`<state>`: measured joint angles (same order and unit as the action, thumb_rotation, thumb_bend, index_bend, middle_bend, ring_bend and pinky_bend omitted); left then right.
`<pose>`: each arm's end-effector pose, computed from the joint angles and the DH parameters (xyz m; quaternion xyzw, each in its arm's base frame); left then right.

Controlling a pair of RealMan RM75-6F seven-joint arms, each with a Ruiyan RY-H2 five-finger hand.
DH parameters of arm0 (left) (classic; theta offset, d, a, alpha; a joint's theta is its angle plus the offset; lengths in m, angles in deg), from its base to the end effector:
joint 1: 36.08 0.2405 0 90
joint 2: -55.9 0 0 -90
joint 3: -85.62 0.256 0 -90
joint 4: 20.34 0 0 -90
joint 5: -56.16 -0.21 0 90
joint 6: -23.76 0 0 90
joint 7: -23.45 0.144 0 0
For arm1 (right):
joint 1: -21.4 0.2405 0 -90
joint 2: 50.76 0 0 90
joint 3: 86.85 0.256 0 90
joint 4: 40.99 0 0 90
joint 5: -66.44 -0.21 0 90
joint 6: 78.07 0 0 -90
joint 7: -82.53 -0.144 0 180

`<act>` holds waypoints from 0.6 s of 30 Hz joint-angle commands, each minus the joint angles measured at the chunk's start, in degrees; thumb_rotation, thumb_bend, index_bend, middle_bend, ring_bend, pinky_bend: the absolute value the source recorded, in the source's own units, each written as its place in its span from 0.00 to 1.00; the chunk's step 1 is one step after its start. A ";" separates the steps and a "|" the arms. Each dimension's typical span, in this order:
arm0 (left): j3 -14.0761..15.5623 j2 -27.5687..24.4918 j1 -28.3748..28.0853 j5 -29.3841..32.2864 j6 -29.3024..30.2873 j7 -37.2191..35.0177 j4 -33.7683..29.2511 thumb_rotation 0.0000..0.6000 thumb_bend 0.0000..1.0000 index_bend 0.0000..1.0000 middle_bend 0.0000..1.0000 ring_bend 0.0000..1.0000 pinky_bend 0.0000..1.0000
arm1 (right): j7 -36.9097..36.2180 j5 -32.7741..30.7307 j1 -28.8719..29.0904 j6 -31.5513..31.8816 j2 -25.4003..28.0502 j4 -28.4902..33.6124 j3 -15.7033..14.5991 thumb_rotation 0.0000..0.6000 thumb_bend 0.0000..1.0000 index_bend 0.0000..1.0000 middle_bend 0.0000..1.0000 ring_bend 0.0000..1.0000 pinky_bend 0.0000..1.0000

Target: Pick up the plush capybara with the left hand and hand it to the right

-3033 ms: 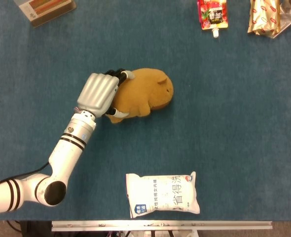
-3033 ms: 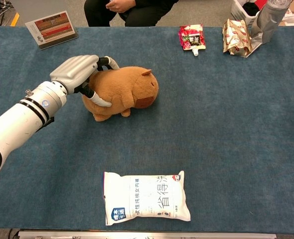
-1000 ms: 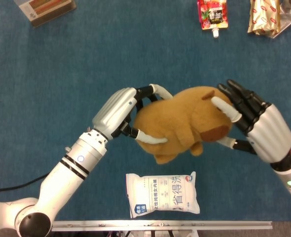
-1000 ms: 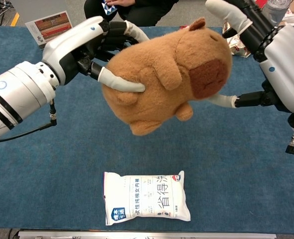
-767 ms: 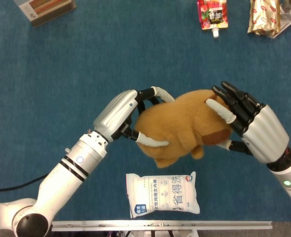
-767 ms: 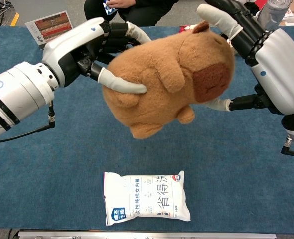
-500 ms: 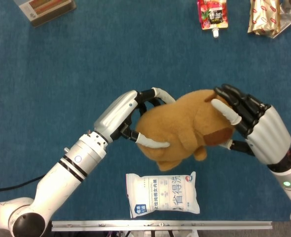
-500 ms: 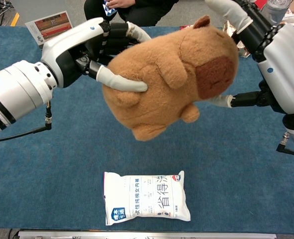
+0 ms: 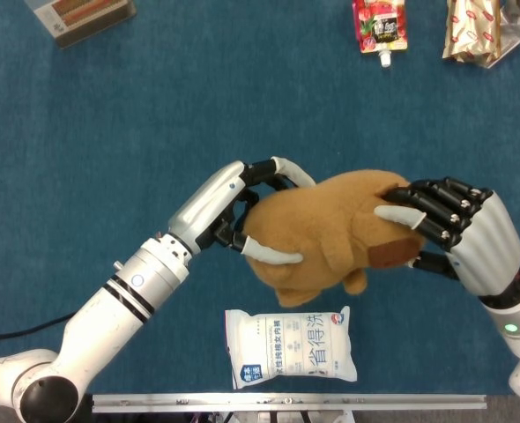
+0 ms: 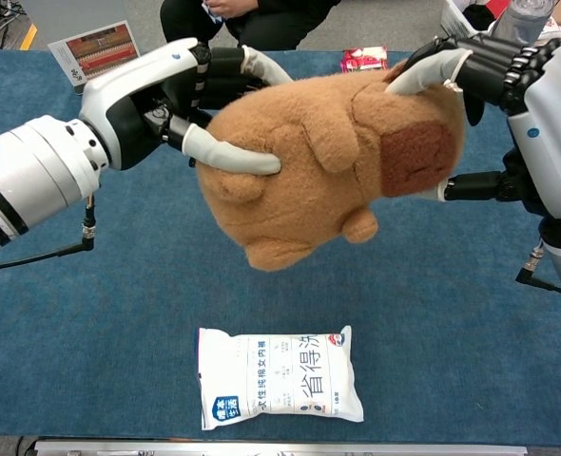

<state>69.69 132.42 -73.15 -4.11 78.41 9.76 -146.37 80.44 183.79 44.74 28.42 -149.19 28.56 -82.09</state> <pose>-0.0406 0.2470 0.0443 -0.5309 -0.6747 -0.5082 0.0683 -0.1550 -0.2163 0.0350 0.5948 -0.1360 0.7236 0.3227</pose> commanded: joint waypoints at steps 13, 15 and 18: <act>0.87 -0.75 0.53 -3.88 -1.10 -3.81 1.08 1.00 0.00 0.20 0.29 0.36 0.58 | -1.16 -0.89 0.32 2.91 -1.56 -1.56 0.10 1.00 0.00 0.74 0.72 0.77 0.93; 1.10 -0.72 0.55 -4.44 -1.09 -3.89 1.34 1.00 0.00 0.17 0.22 0.29 0.53 | -1.33 -1.03 0.30 3.14 -1.63 -1.64 0.05 1.00 0.00 0.75 0.73 0.78 0.94; 1.47 -0.85 0.46 -5.13 -1.41 -4.09 1.75 1.00 0.00 0.10 0.06 0.14 0.40 | -1.53 -1.30 0.27 3.48 -1.74 -1.79 -0.02 1.00 0.00 0.76 0.74 0.79 0.96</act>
<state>71.08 131.61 -72.67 -9.11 77.04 5.71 -144.74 78.93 182.51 45.02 31.87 -150.92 26.79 -82.10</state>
